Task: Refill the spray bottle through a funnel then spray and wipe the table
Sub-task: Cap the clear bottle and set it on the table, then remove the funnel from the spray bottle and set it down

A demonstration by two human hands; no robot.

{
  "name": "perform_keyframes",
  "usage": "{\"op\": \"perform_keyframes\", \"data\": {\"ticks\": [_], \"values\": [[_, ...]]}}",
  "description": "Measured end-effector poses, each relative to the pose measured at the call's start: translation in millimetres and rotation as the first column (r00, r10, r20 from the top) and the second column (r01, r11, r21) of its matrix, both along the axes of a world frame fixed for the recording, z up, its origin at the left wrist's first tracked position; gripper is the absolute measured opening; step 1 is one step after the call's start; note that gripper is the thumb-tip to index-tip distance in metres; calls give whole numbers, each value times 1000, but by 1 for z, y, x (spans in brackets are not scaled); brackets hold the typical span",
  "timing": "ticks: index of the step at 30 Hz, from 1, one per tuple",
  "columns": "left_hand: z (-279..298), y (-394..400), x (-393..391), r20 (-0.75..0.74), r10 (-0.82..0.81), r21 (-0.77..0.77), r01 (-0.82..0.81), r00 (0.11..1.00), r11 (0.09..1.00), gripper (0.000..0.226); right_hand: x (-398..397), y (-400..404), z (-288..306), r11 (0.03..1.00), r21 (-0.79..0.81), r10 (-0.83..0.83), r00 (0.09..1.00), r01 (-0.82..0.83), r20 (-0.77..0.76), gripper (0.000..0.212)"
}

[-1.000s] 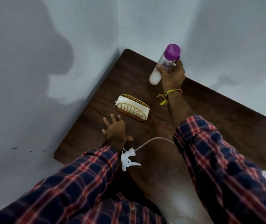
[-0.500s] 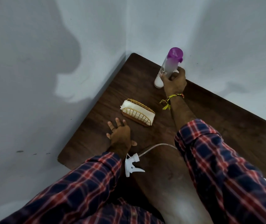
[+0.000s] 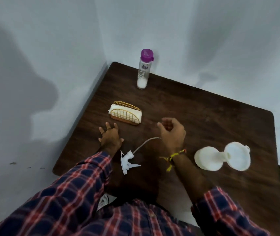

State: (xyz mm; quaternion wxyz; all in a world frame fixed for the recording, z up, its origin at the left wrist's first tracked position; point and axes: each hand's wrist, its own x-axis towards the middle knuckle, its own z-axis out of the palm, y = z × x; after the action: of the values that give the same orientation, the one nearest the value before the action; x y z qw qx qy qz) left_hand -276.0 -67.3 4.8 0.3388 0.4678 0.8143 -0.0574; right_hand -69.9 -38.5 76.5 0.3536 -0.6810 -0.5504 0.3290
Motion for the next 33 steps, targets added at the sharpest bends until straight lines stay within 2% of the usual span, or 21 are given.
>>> {"op": "perform_keyframes", "data": {"ticks": [3, 7, 10, 14, 17, 19, 23, 26, 30, 33], "values": [[2, -19, 0, 1, 24, 126, -24, 1000, 992, 65, 25, -38, -4, 999, 1, 46, 998, -46, 52, 5], [6, -52, 19, 57, 95, 374, -109, 994, 921, 46, 51, -76, -16, 1000, -4, -30, 998, 30, 62, 2], [6, -70, 42, 107, -66, 510, 2, 992, 860, 43, 69, -102, -19, 985, 30, -172, 983, 170, 70, 9], [7, -75, 82, 137, -231, 567, 115, 963, 816, 41, 96, -128, -13, 926, 48, -377, 925, 375, 45, 18], [6, -73, 109, 150, -323, 618, 166, 935, 768, 39, 118, -136, -2, 876, 81, -476, 879, 475, -8, 16], [5, -72, 127, 159, -372, 615, 202, 915, 762, 39, 134, -137, 8, 827, 105, -549, 834, 552, -55, 15], [6, -68, 160, 224, -431, 502, 275, 874, 820, 49, 164, -129, 24, 740, 132, -631, 749, 659, -201, 16], [7, -64, 180, 264, -464, 395, 344, 845, 852, 59, 185, -112, 31, 747, 56, -628, 731, 662, -268, 24], [11, -60, 198, 204, -500, 238, 453, 842, 859, 68, 203, -85, 42, 813, -91, -580, 784, 575, -221, 18], [12, -56, 199, 185, -499, 188, 468, 847, 864, 71, 209, -73, 49, 819, -76, -574, 808, 569, -129, 7]]}}
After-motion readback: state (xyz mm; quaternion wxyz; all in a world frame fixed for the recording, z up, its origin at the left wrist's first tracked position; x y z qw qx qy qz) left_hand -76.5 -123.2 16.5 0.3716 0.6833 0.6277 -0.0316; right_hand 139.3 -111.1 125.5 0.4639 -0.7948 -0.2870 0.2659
